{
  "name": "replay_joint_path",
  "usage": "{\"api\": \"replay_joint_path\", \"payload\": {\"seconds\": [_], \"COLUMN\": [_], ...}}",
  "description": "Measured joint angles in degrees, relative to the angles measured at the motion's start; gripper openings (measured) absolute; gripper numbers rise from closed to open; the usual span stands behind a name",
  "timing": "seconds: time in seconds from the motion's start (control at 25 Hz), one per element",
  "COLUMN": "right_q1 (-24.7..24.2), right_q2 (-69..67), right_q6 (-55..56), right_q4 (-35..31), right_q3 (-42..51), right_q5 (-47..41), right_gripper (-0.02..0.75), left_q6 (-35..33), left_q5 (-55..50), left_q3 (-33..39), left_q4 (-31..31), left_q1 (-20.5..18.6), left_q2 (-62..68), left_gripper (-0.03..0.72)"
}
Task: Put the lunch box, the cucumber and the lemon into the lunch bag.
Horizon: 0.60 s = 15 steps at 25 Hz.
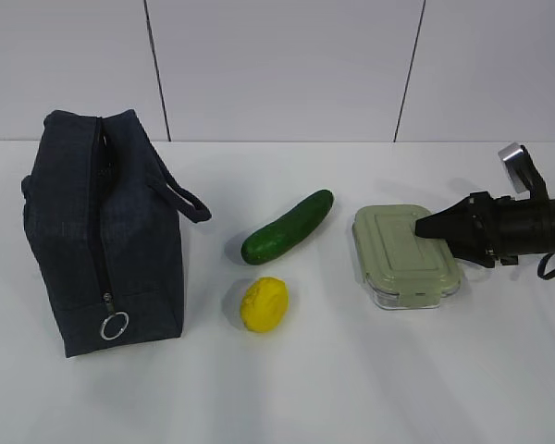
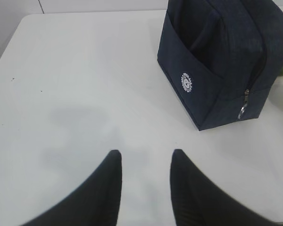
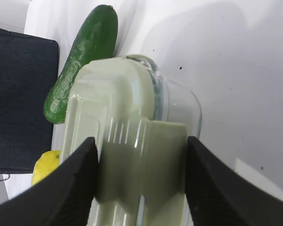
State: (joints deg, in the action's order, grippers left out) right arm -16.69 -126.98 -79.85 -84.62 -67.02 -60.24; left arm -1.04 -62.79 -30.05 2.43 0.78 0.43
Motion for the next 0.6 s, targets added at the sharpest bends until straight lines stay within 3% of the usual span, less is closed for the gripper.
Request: {"api": "replay_joint_path", "payload": {"seconds": [0.6], "right_q1": [0.0], "right_q2": [-0.34], "right_q6": [-0.48], "right_q4": [1.26], "right_q3": [0.0], "right_q5": [-2.39], "right_gripper": [0.435], "left_q6": [0.0], "left_q5": [0.0], "left_q3": [0.0], "left_q4": [0.0], "left_q1": [0.0], "left_q2": [0.0], "left_gripper": [0.24]}}
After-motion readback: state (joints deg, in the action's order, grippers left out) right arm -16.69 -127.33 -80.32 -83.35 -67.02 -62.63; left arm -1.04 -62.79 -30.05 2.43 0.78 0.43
